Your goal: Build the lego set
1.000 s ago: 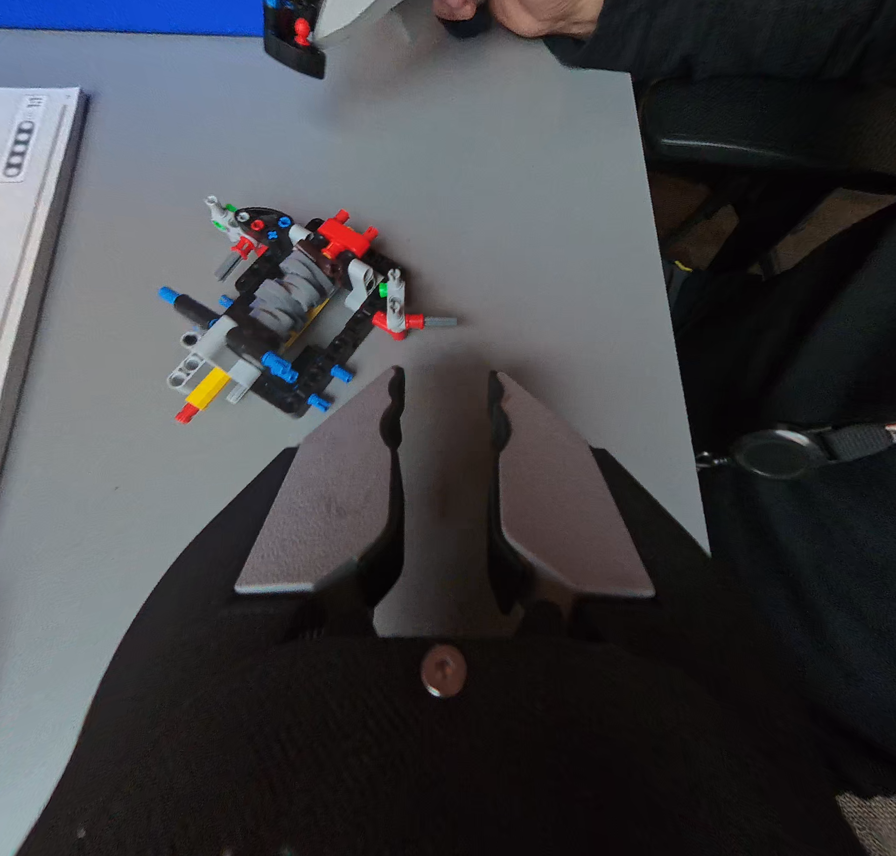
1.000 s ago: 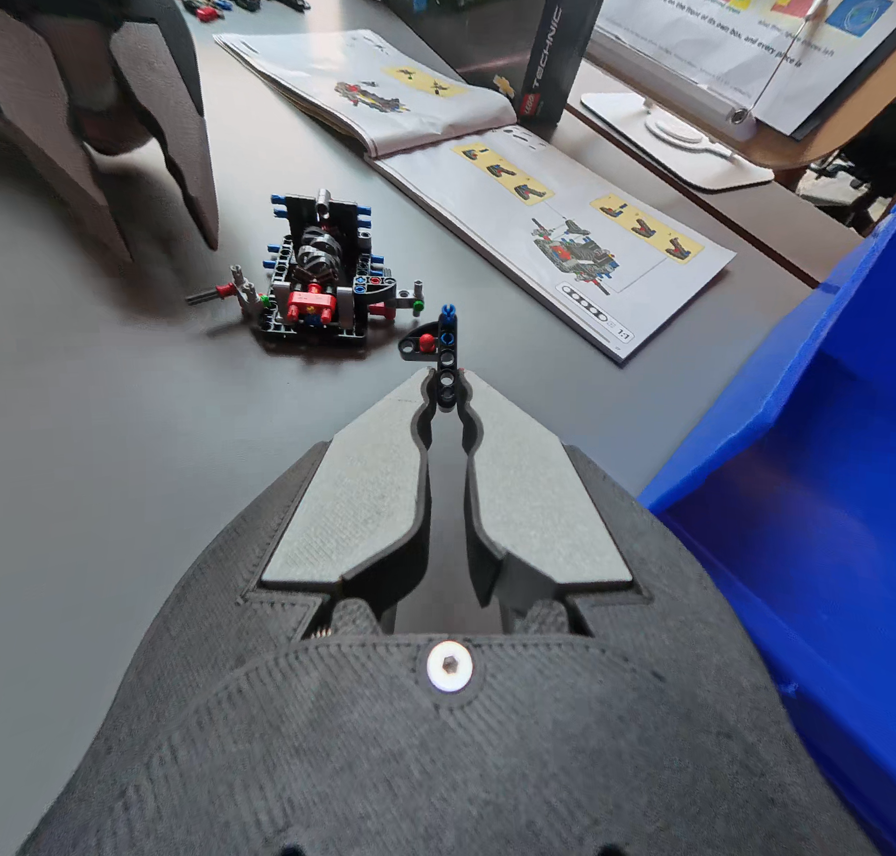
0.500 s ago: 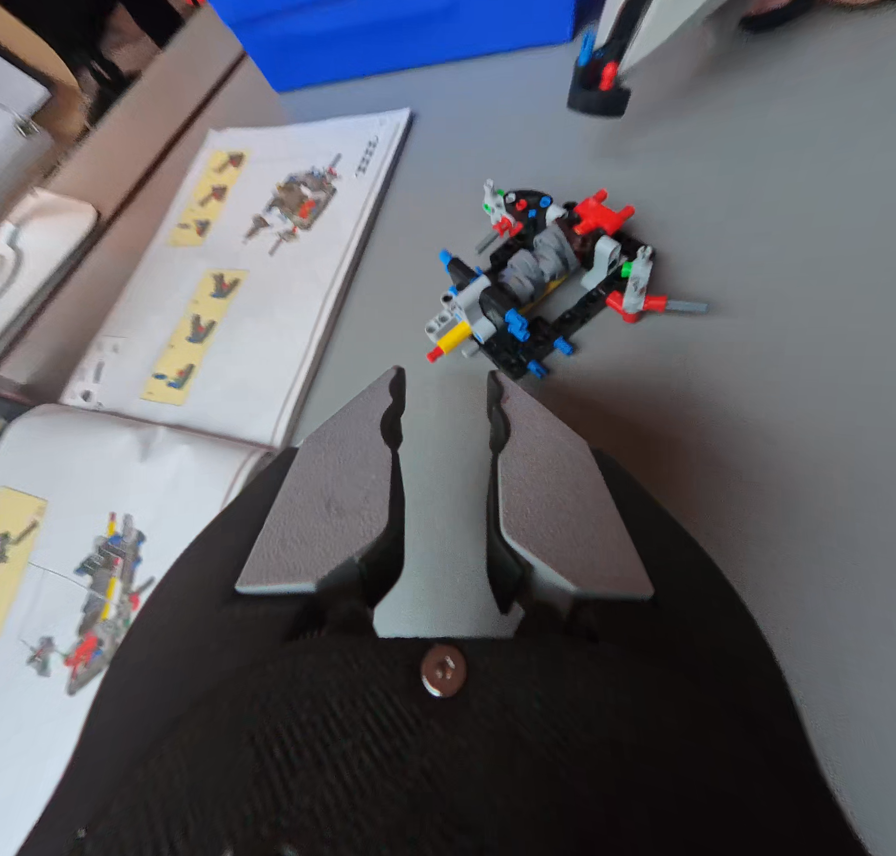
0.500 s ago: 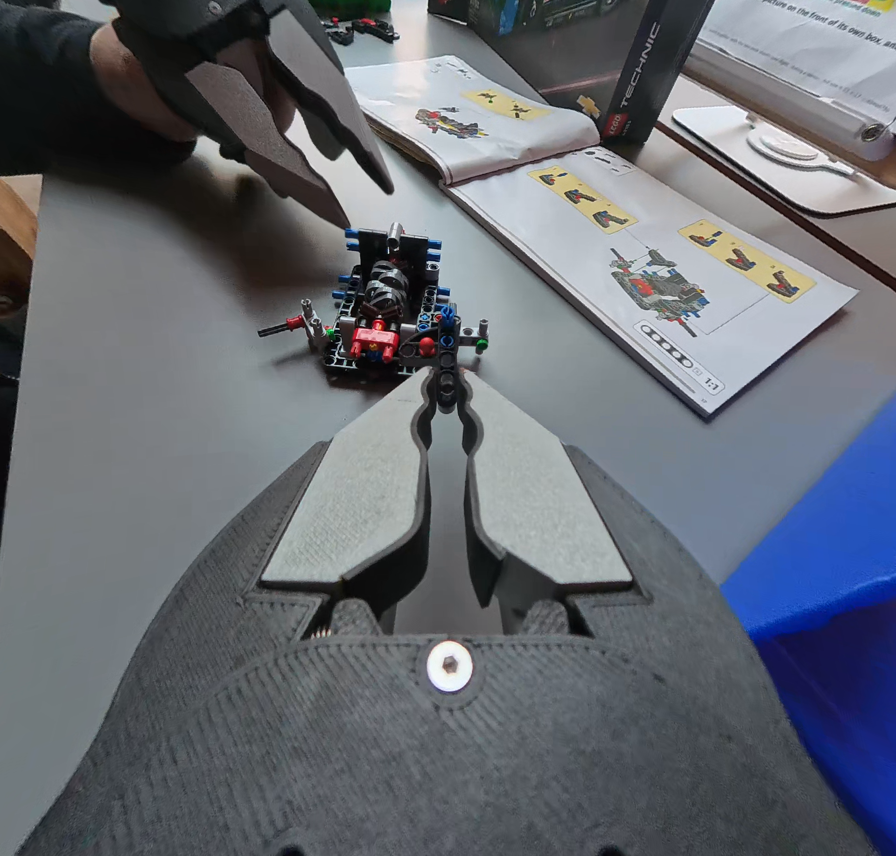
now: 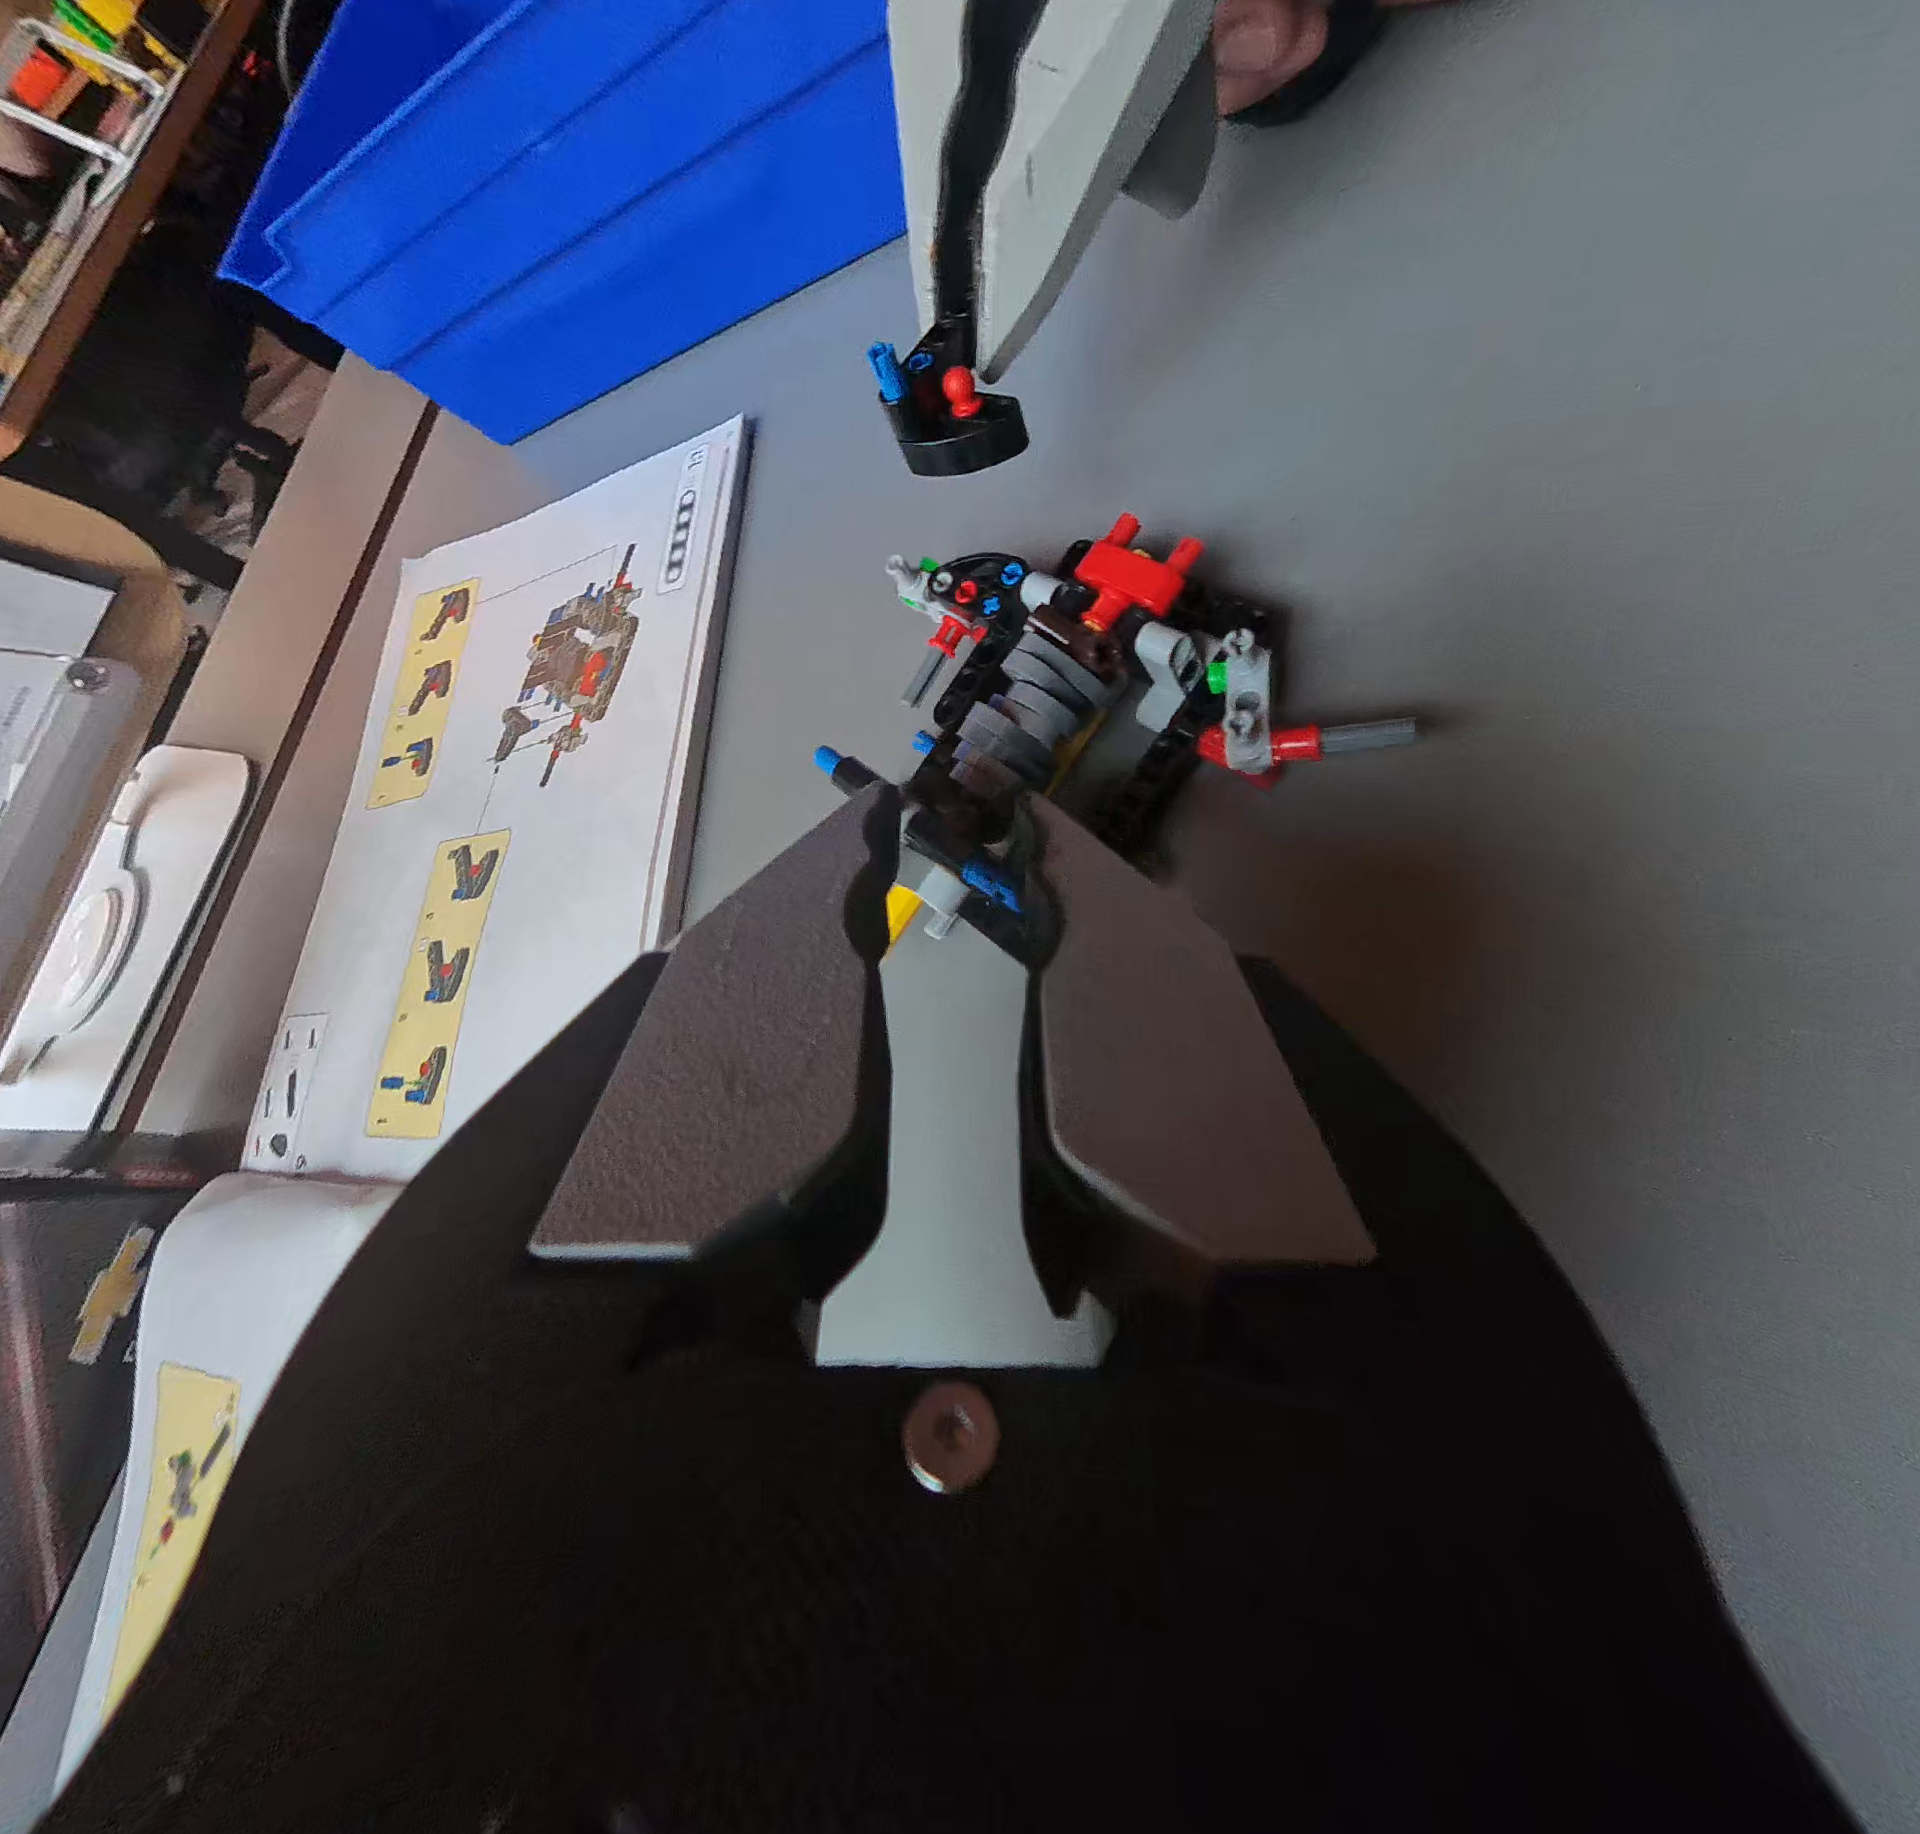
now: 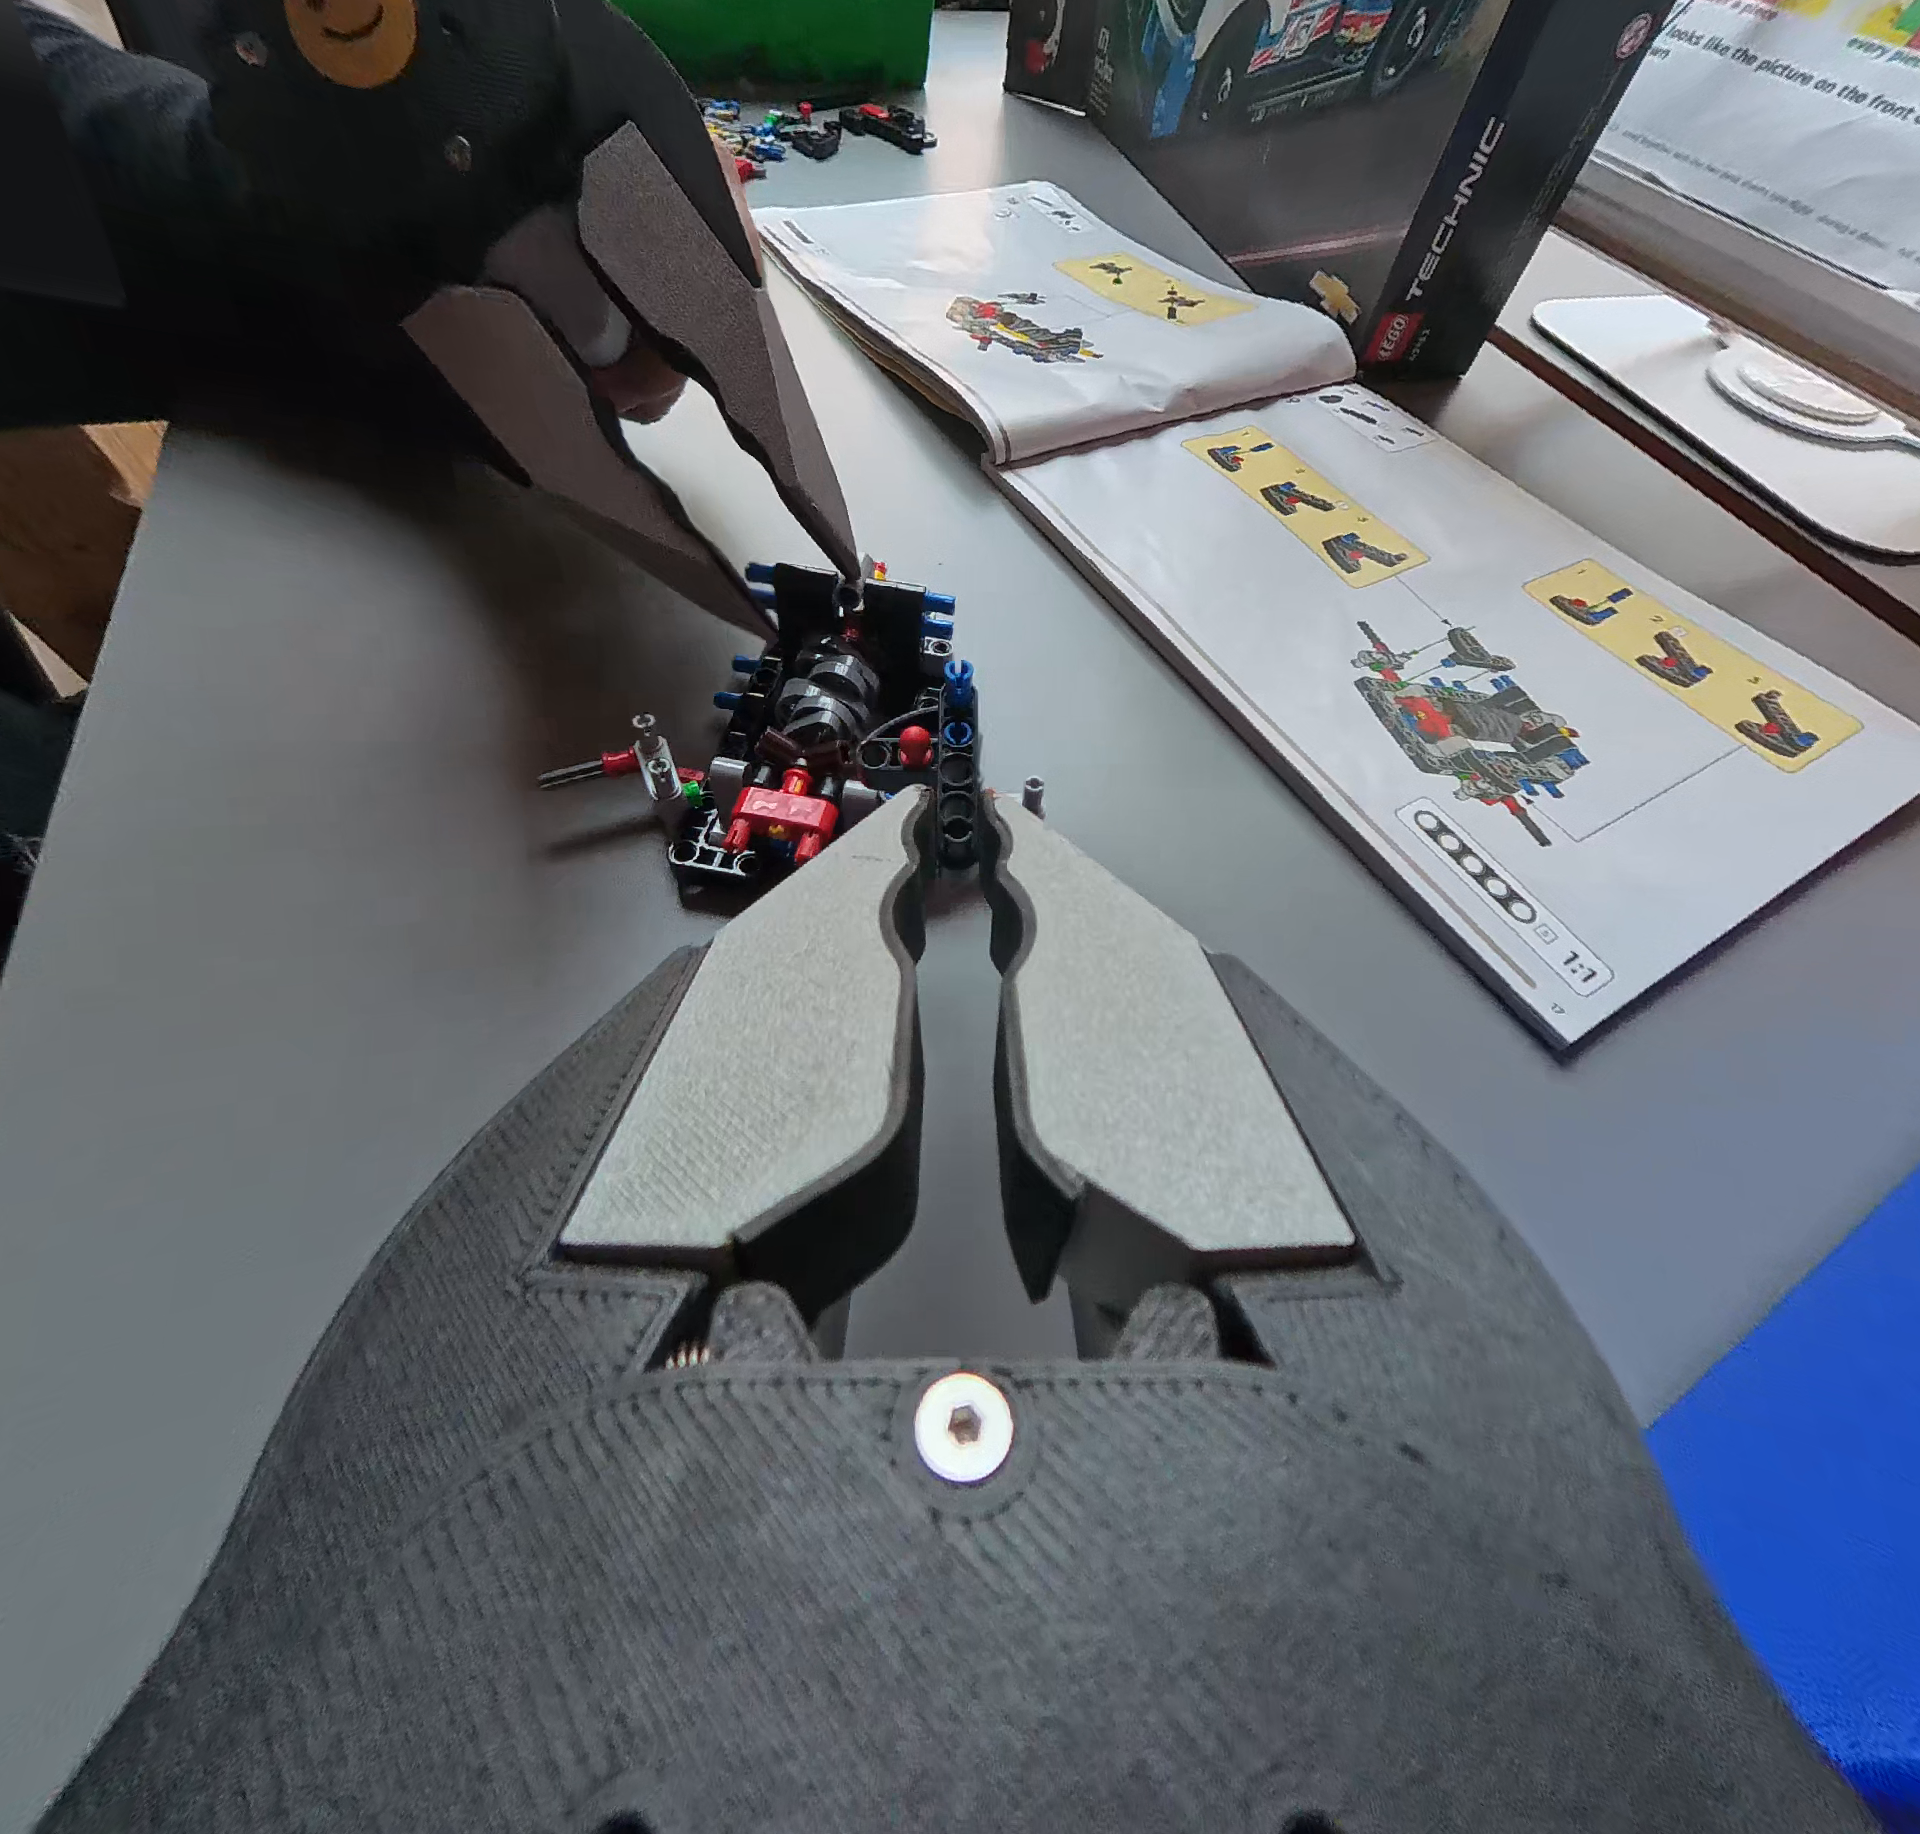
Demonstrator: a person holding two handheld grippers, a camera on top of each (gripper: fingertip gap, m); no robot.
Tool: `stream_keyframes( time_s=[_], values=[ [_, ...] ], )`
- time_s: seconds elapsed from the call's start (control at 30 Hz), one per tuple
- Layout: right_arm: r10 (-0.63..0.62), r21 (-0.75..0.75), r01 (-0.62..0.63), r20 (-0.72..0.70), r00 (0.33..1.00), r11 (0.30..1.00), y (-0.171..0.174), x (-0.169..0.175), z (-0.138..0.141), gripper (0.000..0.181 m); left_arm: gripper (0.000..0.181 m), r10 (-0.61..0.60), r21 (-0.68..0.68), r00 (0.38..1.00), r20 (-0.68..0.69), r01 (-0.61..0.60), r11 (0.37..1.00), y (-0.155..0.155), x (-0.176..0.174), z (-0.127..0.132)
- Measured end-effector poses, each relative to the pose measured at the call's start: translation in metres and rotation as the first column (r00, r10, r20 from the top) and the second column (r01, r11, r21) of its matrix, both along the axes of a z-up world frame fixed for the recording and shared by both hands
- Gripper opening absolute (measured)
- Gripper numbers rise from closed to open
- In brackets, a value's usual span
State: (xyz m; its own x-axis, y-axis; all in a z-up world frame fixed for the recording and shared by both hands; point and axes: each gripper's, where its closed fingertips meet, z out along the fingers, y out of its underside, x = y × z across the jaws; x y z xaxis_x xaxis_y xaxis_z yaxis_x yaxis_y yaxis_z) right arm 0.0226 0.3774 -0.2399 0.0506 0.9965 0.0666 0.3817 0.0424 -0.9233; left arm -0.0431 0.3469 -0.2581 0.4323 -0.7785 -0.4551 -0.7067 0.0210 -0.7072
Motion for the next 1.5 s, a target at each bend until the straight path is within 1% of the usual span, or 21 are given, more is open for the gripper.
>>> stream_keyframes(
  time_s=[0.03, 0.1, 0.23, 0.3, 0.4, 0.47, 0.53, 0.6, 0.7, 0.77, 0.87, 0.97, 1.07, 1.17, 1.23, 1.27, 1.33, 1.4, 1.43, 1.47, 1.5],
  values=[
    [-0.007, -0.001, 0.007, -0.004, 1.000, 1.000, 0.002, 0.000, 0.001, 0.004, 0.013, 0.022, 0.010, 1.000, 0.007, -0.023, 1.000, 0.001, -0.003, 0.001],
    [-0.020, -0.016, 0.020, -0.015, 1.000, 1.000, 0.006, 0.001, 0.002, 0.003, 0.012, 0.060, 0.017, 0.998, 0.024, -0.061, 0.998, 0.000, -0.006, 0.002],
    [0.006, -0.057, -0.010, -0.069, 0.998, 0.998, 0.004, 0.004, 0.010, 0.003, 0.010, 0.102, 0.093, 0.994, -0.044, -0.097, 0.991, 0.002, -0.012, 0.001],
    [0.031, -0.073, -0.036, -0.071, 0.997, 0.997, 0.001, 0.004, 0.010, 0.003, 0.010, 0.126, 0.099, 0.991, -0.052, -0.120, 0.988, 0.005, -0.013, 0.001],
    [0.055, -0.083, -0.059, -0.056, 0.997, 0.995, -0.002, 0.003, 0.008, 0.003, 0.021, 0.130, 0.067, 0.991, -0.029, -0.128, 0.990, 0.008, -0.009, -0.002],
    [0.018, -0.071, -0.021, -0.042, 0.999, 0.997, 0.003, 0.003, 0.006, 0.003, 0.024, 0.156, 0.023, 0.988, -0.012, -0.156, 0.988, 0.010, -0.009, -0.002],
    [0.005, -0.061, -0.006, -0.022, 1.000, 0.998, 0.004, 0.002, 0.003, 0.003, 0.031, 0.146, -0.040, 0.989, 0.011, -0.145, 0.989, 0.003, -0.003, -0.002],
    [0.015, -0.054, -0.016, -0.007, 1.000, 0.998, 0.001, 0.002, 0.001, 0.003, 0.030, 0.143, -0.043, 0.990, 0.015, -0.142, 0.989, -0.005, -0.001, 0.002],
    [0.080, -0.054, -0.080, 0.002, 0.997, 0.995, -0.011, 0.000, -0.001, 0.003, 0.026, 0.106, -0.048, 0.994, 0.019, -0.105, 0.993, -0.021, 0.005, 0.010],
    [0.112, -0.056, -0.112, -0.007, 0.994, 0.992, -0.018, -0.002, 0.001, 0.003, 0.027, 0.056, -0.144, 0.998, 0.016, -0.053, 0.988, -0.035, 0.013, 0.004],
    [0.134, -0.054, -0.135, -0.012, 0.991, 0.989, -0.027, -0.004, 0.002, 0.003, 0.030, 0.067, -0.204, 0.997, 0.041, -0.057, 0.977, -0.036, 0.020, -0.004],
    [0.121, -0.034, -0.120, 0.033, 0.992, 0.992, -0.029, 0.003, -0.005, 0.004, 0.030, 0.078, -0.186, 0.997, 0.008, -0.075, 0.980, -0.038, 0.016, -0.016],
    [0.096, -0.007, -0.096, 0.031, 0.995, 0.995, -0.026, 0.008, -0.004, 0.003, 0.026, 0.085, -0.204, 0.996, 0.034, -0.076, 0.976, -0.043, 0.013, -0.027],
    [0.088, -0.007, -0.088, 0.048, 0.995, 0.996, -0.024, 0.006, -0.007, 0.004, 0.028, 0.109, -0.161, 0.994, -0.003, -0.108, 0.981, -0.037, 0.004, -0.028],
    [0.077, -0.003, -0.077, 0.067, 0.995, 0.997, -0.023, 0.005, -0.010, 0.004, 0.028, 0.118, -0.171, 0.993, 0.001, -0.116, 0.978, -0.036, 0.003, -0.028],
    [0.061, -0.001, -0.061, 0.070, 0.996, 0.998, -0.021, 0.005, -0.010, 0.004, 0.029, 0.116, -0.186, 0.993, 0.015, -0.111, 0.976, -0.037, 0.005, -0.026],
    [0.007, -0.025, -0.006, 0.046, 0.999, 1.000, -0.018, 0.005, -0.006, 0.004, 0.029, 0.111, -0.179, 0.992, 0.053, -0.100, 0.979, -0.039, 0.011, -0.013],
    [-0.050, -0.101, 0.047, -0.032, 0.998, 0.994, -0.024, 0.000, 0.007, 0.003, 0.023, 0.067, -0.168, 0.995, 0.076, -0.054, 0.984, -0.044, 0.024, 0.003],
    [-0.068, -0.132, 0.058, -0.073, 0.995, 0.990, -0.030, -0.003, 0.013, 0.003, 0.024, 0.063, -0.164, 0.995, 0.080, -0.050, 0.985, -0.042, 0.030, 0.010],
    [-0.091, -0.150, 0.076, -0.096, 0.991, 0.986, -0.036, -0.007, 0.016, 0.003, 0.028, 0.080, -0.152, 0.994, 0.077, -0.068, 0.986, -0.036, 0.033, 0.015],
    [-0.115, -0.157, 0.100, -0.087, 0.990, 0.983, -0.040, -0.010, 0.015, 0.003, 0.036, 0.098, -0.126, 0.993, 0.066, -0.089, 0.988, -0.029, 0.034, 0.018]
  ],
)
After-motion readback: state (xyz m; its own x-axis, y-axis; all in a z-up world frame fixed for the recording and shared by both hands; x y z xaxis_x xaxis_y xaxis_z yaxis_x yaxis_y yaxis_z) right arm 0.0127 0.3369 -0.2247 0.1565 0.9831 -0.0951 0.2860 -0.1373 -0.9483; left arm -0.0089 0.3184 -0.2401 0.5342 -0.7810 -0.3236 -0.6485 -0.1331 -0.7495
